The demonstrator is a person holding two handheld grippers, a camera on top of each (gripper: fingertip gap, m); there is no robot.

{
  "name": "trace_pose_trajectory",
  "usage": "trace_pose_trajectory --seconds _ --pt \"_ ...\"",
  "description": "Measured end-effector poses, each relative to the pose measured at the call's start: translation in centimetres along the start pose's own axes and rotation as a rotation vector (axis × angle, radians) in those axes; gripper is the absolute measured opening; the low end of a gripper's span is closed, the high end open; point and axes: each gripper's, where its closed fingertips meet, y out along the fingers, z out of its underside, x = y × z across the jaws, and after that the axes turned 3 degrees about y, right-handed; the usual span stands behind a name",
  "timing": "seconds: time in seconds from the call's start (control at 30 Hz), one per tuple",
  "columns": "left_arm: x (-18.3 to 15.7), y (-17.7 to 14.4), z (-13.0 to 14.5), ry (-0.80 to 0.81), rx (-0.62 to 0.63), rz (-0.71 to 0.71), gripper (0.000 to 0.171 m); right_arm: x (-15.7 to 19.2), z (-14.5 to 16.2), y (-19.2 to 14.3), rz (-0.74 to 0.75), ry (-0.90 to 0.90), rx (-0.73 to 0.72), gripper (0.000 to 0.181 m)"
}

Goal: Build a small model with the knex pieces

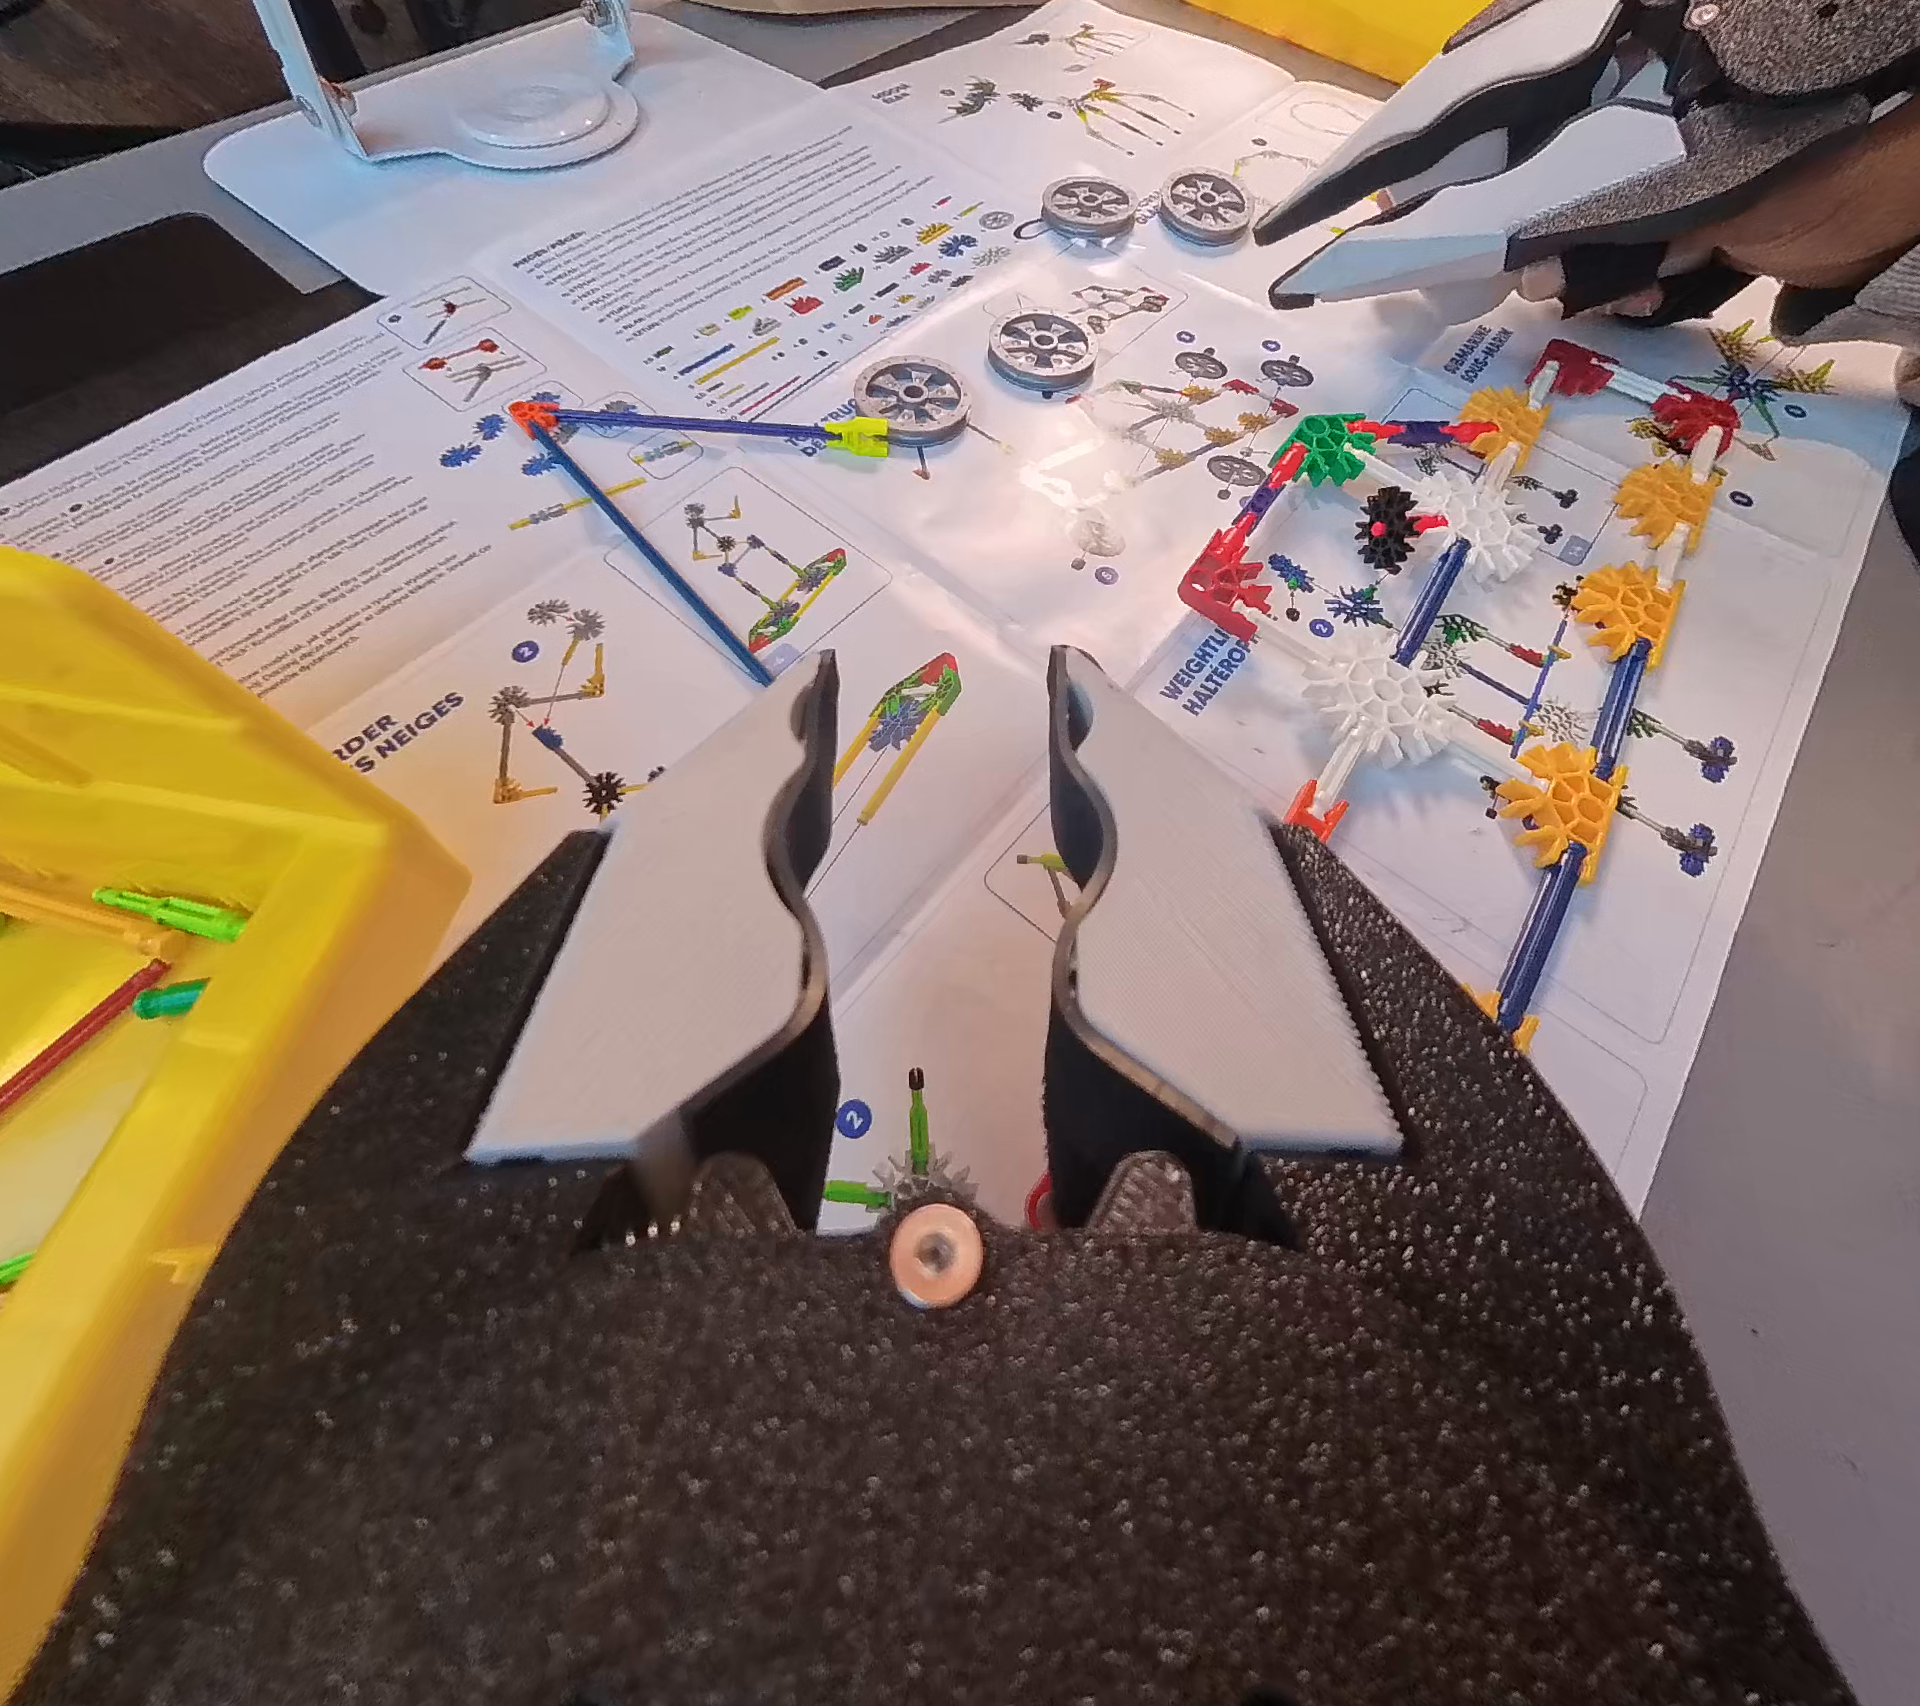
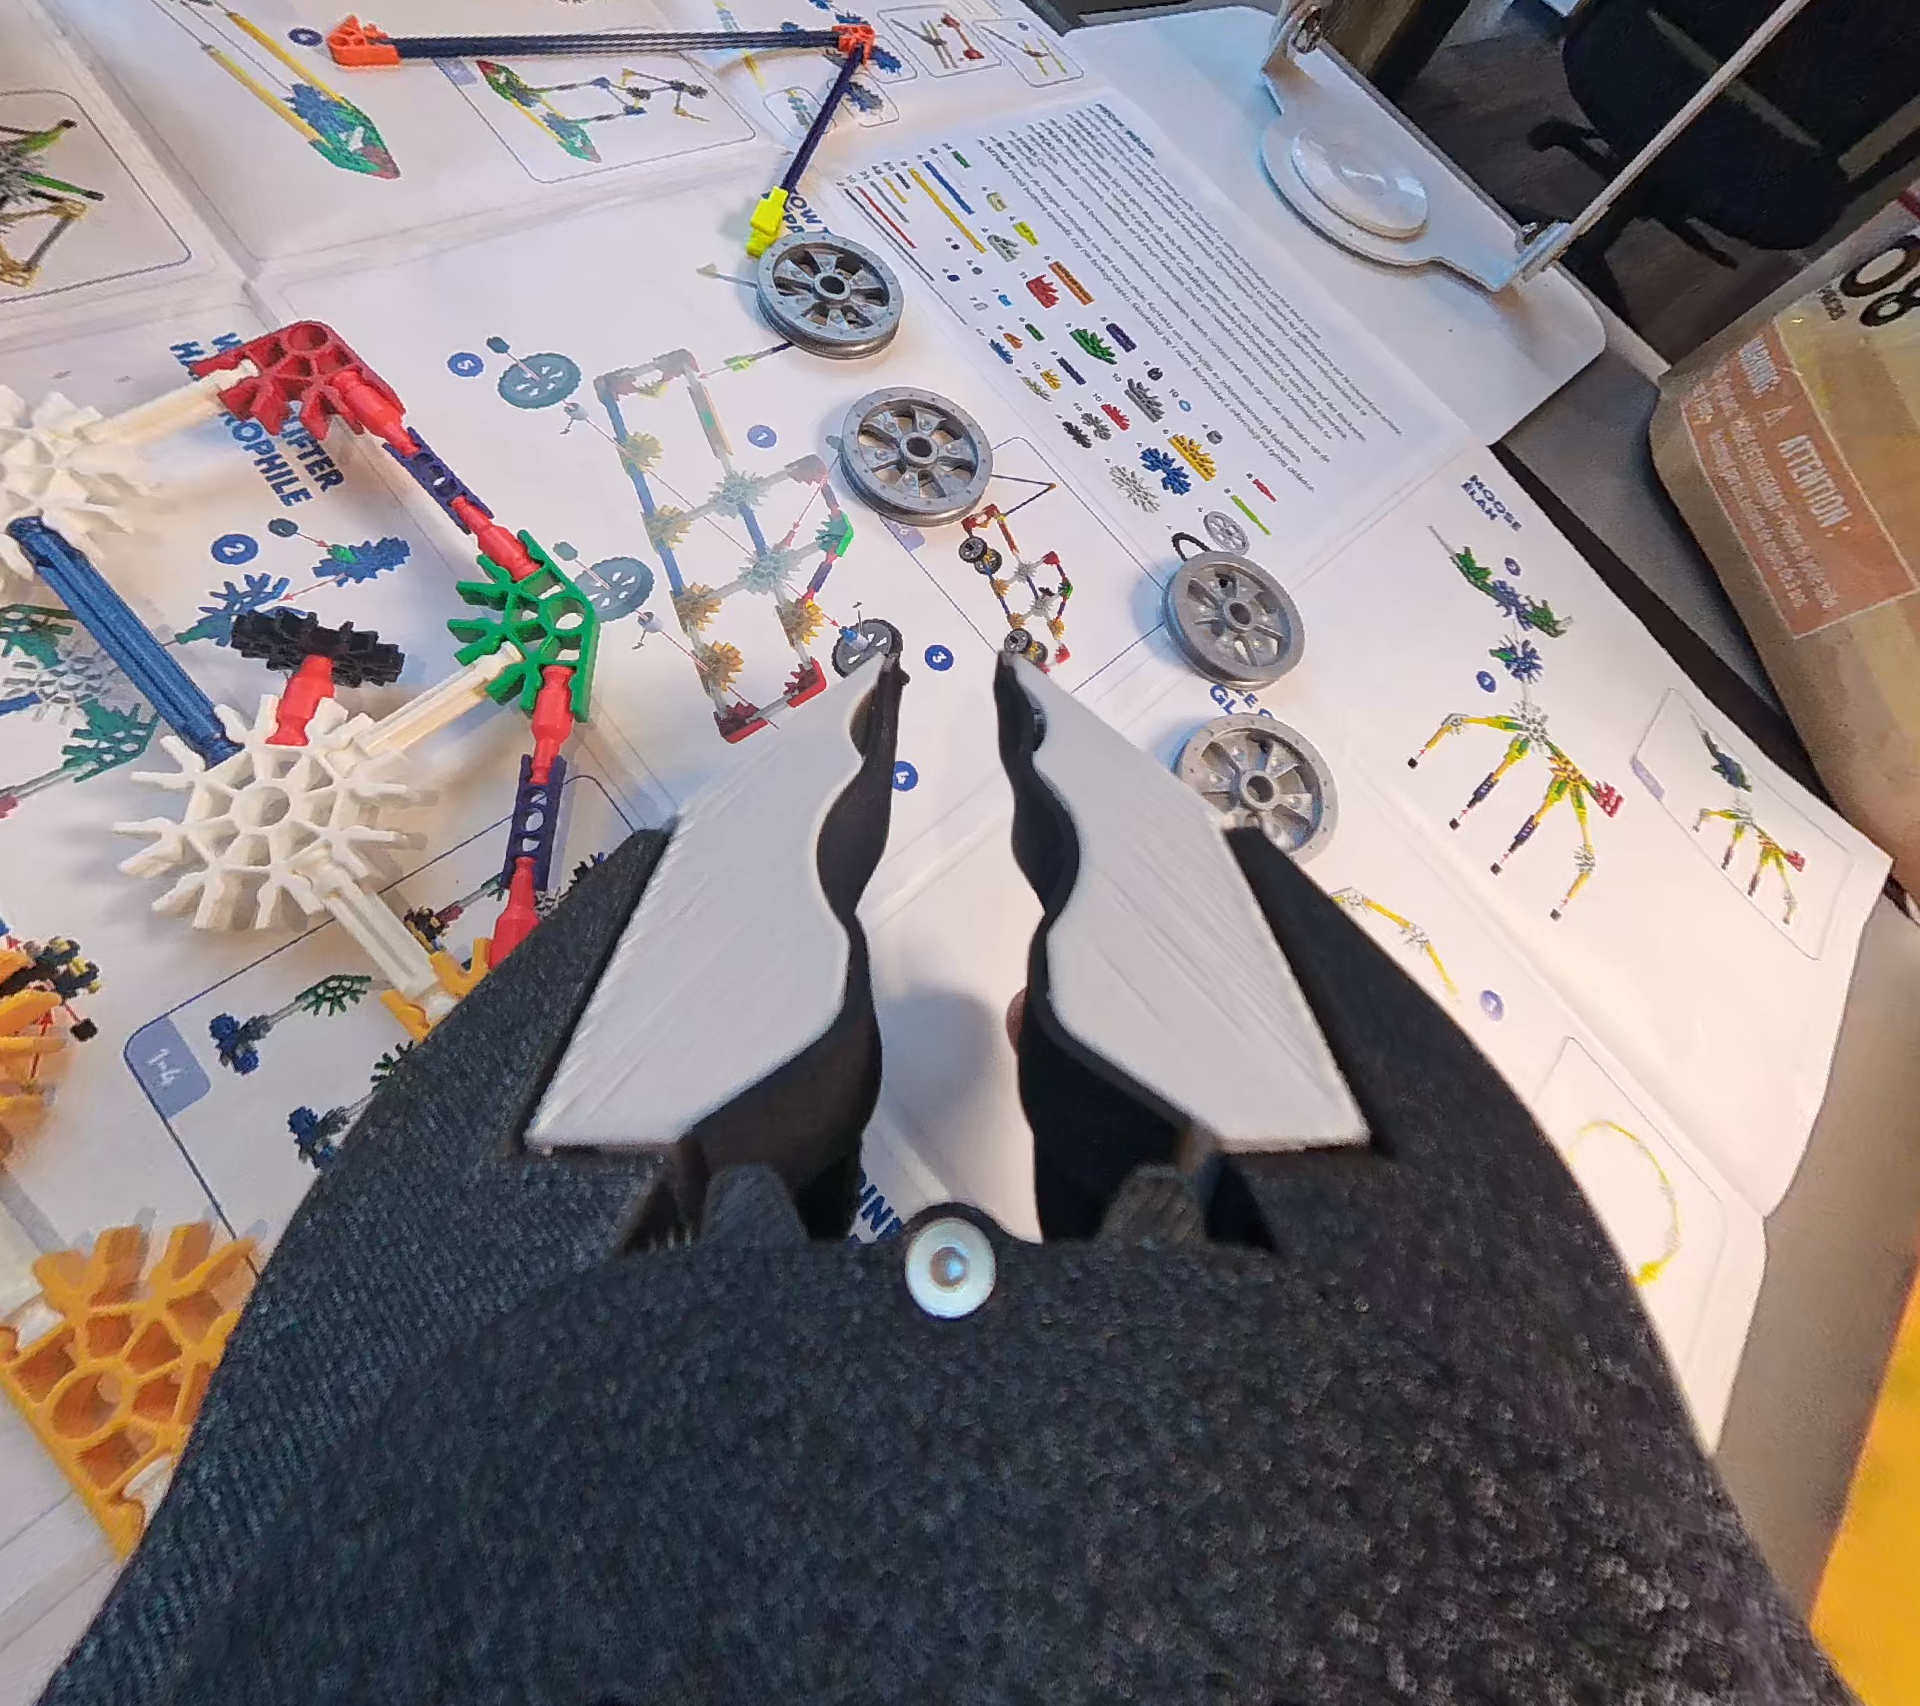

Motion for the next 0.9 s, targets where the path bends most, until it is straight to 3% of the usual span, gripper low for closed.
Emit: trace_pose_trajectory --seconds 0.9 --pt "0.2 0.0 0.1 -0.014 0.002 -0.001 0.038 1.4 1.0 0.3 -0.054 -0.059 0.065 0.0"
